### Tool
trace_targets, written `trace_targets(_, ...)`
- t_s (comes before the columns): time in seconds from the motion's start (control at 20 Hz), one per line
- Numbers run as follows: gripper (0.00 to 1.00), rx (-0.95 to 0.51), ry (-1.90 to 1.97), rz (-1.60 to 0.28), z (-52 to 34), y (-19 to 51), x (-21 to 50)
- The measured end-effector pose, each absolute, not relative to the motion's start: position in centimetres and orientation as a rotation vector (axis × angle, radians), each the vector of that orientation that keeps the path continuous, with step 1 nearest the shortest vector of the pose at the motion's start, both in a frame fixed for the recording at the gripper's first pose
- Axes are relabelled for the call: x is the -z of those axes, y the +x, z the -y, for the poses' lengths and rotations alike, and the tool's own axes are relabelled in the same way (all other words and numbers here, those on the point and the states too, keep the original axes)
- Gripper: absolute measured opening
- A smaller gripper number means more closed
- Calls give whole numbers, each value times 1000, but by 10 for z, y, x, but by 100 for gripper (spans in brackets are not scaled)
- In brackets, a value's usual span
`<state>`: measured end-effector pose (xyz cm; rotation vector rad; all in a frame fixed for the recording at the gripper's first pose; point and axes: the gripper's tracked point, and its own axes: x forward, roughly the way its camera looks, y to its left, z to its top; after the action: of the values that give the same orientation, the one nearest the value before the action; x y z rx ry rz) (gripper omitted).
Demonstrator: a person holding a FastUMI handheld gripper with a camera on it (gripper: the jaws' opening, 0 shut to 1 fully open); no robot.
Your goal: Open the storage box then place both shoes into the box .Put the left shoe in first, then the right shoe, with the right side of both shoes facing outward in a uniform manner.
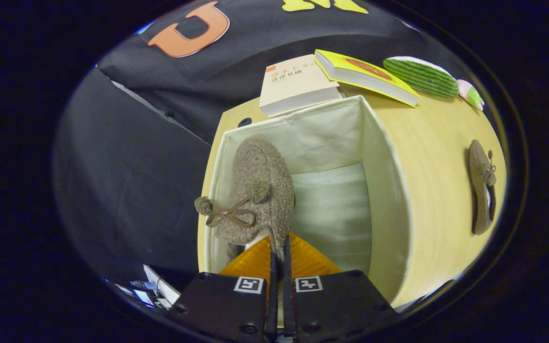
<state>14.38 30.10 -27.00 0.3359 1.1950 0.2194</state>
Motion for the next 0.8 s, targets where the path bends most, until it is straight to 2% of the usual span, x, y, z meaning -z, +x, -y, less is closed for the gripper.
trace_targets(0.15,18,-284,355,-1178,-301,146,254)
trace_targets(0.3,100,-350,335,-1128,-299,145,234)
trace_targets(0.8,100,-331,165,-1020,-235,132,182)
